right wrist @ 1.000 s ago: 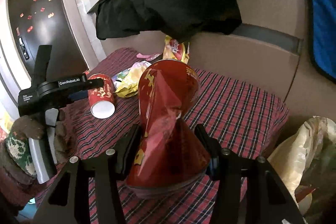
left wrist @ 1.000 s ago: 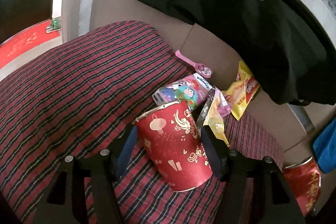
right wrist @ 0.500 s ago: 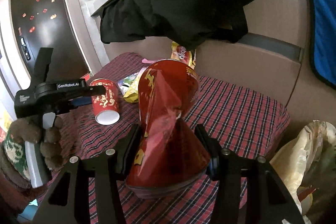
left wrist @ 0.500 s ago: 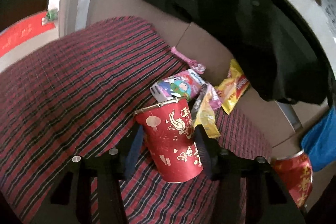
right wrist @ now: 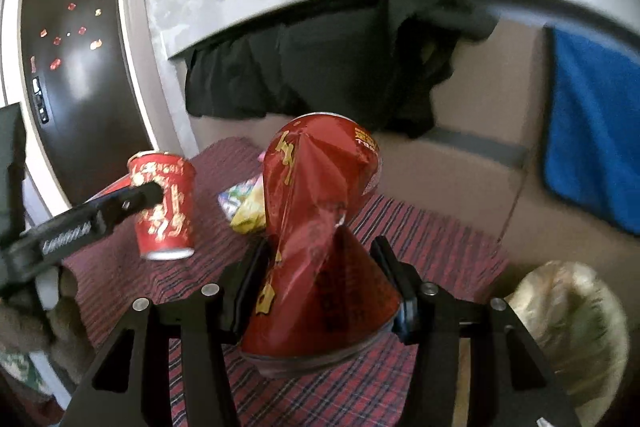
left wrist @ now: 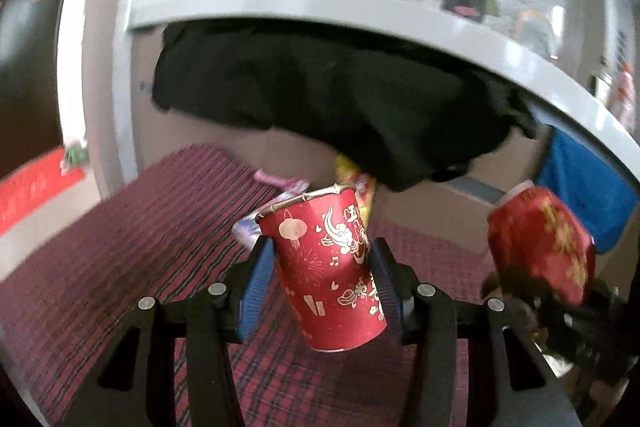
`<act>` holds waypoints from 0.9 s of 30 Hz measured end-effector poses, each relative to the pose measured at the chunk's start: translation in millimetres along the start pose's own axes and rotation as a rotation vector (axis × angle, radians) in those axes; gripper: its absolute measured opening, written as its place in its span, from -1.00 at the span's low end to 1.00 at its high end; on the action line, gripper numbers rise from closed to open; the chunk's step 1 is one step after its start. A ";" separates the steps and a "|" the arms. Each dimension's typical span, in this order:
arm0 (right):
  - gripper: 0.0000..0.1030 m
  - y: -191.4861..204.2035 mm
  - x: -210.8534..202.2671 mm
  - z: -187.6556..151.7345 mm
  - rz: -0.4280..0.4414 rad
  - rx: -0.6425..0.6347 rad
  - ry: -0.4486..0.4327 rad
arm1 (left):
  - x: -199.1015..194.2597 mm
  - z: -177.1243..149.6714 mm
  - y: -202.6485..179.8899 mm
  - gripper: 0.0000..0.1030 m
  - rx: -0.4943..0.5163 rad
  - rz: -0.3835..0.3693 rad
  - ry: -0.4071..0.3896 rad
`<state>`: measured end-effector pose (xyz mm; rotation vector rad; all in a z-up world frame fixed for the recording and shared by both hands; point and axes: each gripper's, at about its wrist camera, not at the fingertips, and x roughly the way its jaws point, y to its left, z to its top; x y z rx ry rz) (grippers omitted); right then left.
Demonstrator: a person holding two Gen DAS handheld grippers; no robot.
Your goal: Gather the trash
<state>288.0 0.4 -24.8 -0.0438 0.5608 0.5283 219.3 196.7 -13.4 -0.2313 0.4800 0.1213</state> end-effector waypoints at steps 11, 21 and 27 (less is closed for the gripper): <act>-0.03 -43.0 -85.3 5.0 -0.132 -0.017 -0.121 | -34.6 -5.2 -107.2 -0.35 0.154 -0.115 -0.064; -0.03 -94.2 -92.4 -12.9 -0.170 0.056 -0.111 | 12.8 -19.0 -117.7 -0.56 0.119 -0.107 0.031; -0.04 -99.0 -66.1 -23.5 -0.155 0.050 -0.050 | 35.7 -30.6 -86.7 -0.44 0.076 -0.186 0.101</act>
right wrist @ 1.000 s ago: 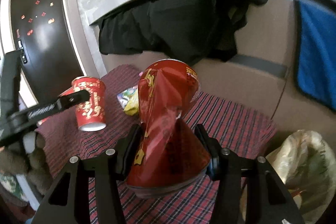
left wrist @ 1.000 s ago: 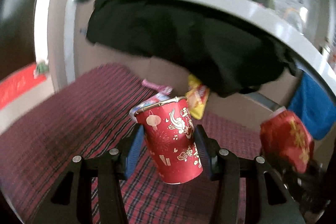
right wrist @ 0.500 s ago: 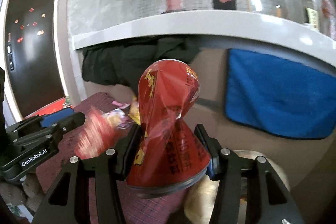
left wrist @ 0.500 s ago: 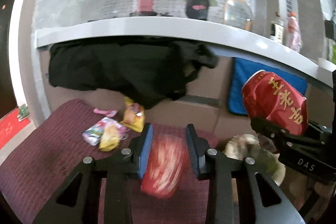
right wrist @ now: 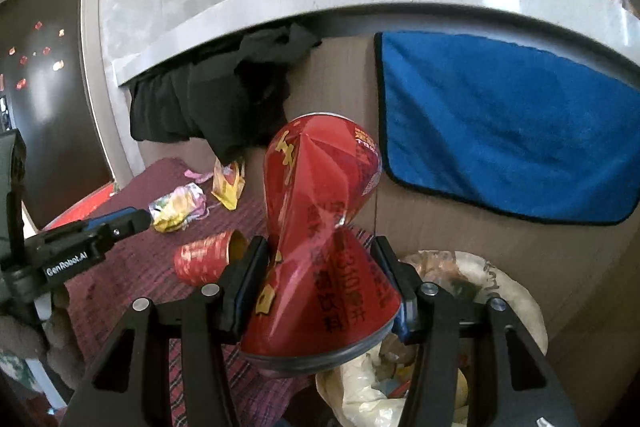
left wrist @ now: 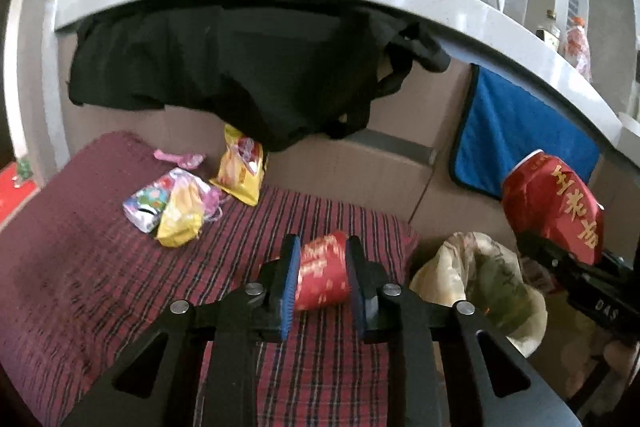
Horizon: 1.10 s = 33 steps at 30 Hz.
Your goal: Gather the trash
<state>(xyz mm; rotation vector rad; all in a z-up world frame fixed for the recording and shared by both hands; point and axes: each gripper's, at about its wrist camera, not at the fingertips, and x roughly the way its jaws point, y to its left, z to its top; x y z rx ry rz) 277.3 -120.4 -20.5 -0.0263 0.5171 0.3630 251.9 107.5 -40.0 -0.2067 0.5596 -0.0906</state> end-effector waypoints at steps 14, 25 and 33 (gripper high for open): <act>-0.04 -7.0 35.7 -18.6 0.026 0.044 0.098 | 103.9 10.7 6.2 0.23 0.441 -0.183 0.241; -0.03 10.9 60.8 -17.0 0.030 0.024 0.147 | 159.4 6.7 14.0 0.11 0.408 -0.113 0.452; -0.03 19.7 55.9 -14.5 0.032 0.014 0.124 | 91.2 18.7 29.6 0.08 0.155 -0.078 0.235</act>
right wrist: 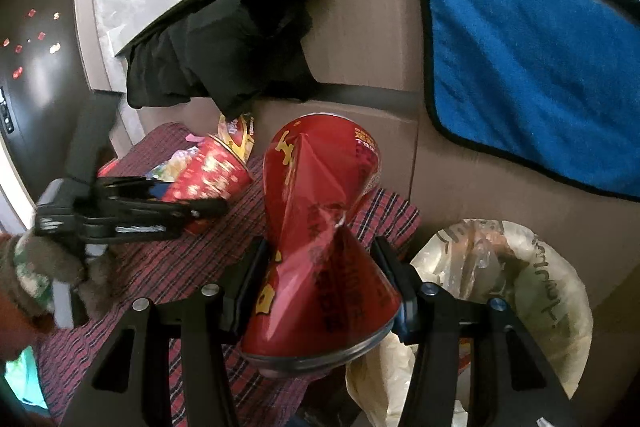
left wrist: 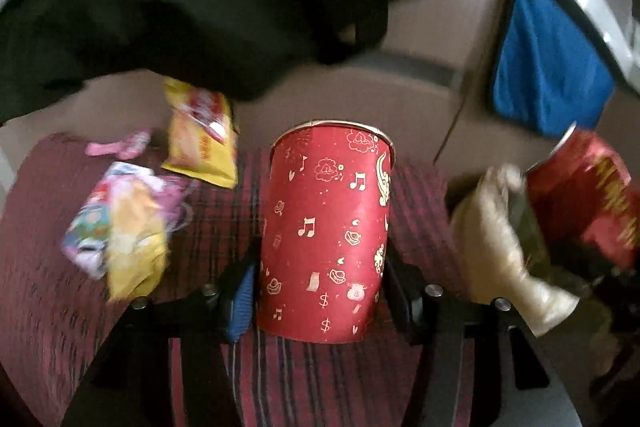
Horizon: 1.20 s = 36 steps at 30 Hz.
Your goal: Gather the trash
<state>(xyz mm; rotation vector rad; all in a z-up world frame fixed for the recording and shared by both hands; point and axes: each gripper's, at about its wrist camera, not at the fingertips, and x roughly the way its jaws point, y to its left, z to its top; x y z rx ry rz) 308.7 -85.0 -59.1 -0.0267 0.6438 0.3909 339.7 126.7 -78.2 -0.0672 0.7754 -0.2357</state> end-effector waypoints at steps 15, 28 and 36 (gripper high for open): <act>-0.03 -30.2 -78.4 16.5 -0.063 0.035 -0.161 | -95.6 -4.6 -108.0 0.09 0.007 0.119 -0.270; -0.03 -98.6 -136.1 -18.6 -0.206 0.078 -0.206 | -89.0 -6.5 -198.8 0.09 0.040 0.010 -0.310; -0.03 -120.8 -140.0 -33.8 -0.237 0.106 -0.195 | -59.2 -13.9 -220.8 0.09 0.049 -0.034 -0.270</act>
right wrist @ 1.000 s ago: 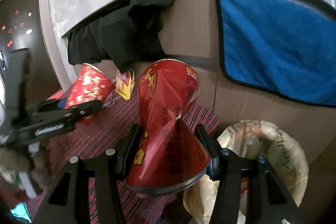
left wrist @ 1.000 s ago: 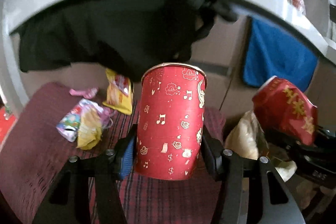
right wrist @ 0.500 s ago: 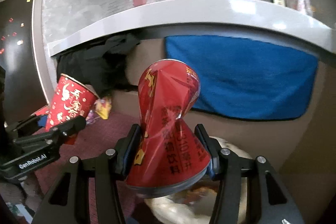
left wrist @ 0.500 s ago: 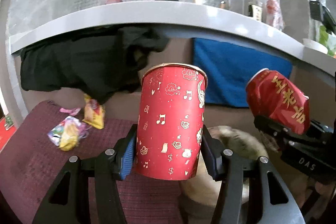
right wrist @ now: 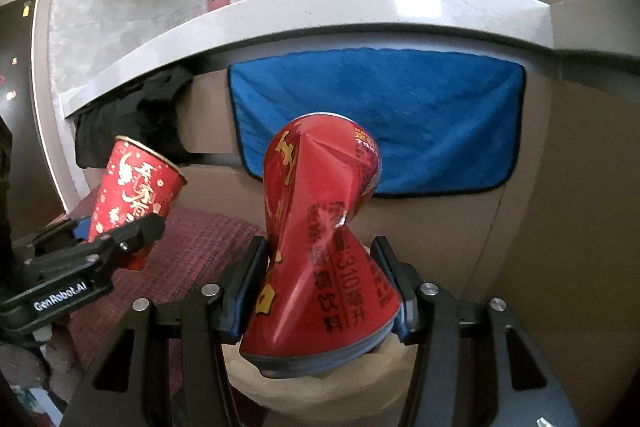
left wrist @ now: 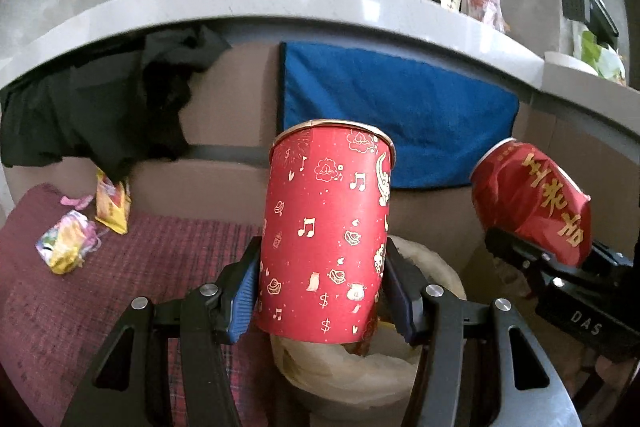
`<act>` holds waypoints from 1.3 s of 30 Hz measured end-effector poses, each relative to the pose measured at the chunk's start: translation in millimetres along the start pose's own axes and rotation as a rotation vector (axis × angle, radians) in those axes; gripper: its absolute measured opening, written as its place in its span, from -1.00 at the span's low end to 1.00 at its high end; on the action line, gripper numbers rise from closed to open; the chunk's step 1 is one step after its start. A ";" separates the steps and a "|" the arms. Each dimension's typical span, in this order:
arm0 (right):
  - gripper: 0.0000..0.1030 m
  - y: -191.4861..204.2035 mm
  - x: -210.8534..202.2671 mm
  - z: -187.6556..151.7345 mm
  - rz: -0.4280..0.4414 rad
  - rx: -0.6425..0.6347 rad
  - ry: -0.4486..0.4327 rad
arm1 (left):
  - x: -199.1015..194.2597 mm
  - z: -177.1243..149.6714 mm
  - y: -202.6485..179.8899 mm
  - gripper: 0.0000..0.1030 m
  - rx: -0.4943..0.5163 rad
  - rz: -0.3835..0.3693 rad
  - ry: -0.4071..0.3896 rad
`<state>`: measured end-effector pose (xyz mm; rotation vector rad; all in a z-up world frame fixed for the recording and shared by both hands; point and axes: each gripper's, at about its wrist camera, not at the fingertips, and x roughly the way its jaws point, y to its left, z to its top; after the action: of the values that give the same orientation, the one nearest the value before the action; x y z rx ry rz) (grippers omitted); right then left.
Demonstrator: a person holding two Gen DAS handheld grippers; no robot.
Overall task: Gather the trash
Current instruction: 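Carry the cup in the left gripper over the bin while the right gripper holds the can, then open both grippers over the bin dropping the paper cup and the can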
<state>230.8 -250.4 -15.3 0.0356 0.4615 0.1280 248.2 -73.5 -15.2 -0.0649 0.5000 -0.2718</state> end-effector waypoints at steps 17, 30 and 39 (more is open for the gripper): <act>-0.03 -8.3 43.3 -11.9 0.002 0.032 0.059 | 56.8 -10.3 4.0 0.11 -0.023 -0.087 0.085; 0.23 -12.4 59.2 -13.5 -0.037 0.028 0.076 | 79.1 2.6 44.0 0.23 -0.153 -0.180 0.142; 0.23 5.2 45.5 0.8 -0.029 0.006 0.043 | 43.1 13.9 101.4 0.23 -0.201 -0.078 0.081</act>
<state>270.9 -239.2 -34.4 0.0318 0.5051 0.0990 315.6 12.2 -35.9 -0.2704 0.6048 -0.3003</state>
